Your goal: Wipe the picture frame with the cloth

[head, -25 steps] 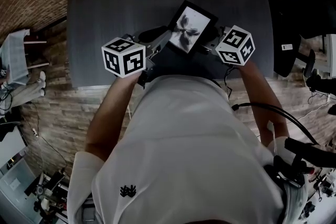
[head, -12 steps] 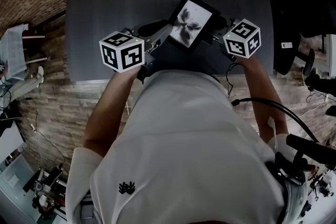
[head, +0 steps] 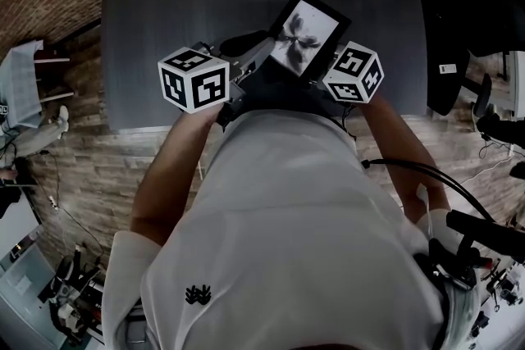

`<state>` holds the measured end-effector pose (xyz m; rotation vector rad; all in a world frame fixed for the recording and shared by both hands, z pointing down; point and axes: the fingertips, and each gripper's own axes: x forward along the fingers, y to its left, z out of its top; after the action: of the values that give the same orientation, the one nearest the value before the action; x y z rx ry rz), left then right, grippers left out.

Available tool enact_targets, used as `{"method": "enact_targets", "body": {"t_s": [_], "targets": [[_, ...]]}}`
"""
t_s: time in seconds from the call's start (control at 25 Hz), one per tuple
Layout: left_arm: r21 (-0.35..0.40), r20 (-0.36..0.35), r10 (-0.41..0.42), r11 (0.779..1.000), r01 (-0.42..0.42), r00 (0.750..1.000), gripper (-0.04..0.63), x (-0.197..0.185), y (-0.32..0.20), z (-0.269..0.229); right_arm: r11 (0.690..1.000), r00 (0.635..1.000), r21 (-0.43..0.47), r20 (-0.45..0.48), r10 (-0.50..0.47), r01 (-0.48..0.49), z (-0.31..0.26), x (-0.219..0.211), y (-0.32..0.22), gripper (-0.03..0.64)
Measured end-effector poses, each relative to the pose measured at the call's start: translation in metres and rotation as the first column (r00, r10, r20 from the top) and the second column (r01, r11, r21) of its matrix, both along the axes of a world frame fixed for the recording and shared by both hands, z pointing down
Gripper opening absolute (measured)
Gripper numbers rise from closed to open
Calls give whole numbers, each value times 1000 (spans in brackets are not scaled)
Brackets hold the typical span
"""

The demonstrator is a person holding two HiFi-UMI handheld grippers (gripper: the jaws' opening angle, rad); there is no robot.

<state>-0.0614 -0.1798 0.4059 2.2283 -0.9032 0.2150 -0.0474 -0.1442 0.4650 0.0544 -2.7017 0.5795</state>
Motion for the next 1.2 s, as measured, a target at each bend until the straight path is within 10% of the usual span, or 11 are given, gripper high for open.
{"method": "enact_targets", "body": {"t_s": [0.64,1.2], "targets": [[-28,-27,47,998,-47,999,77,0,13,5,948,946,-7,76,316,-317,-12,38,-69,104],[-12,-62,34,999,-35,997,77,6,6,-4,997,993,-64,105,54,-47,-5,-12,23,104]]}}
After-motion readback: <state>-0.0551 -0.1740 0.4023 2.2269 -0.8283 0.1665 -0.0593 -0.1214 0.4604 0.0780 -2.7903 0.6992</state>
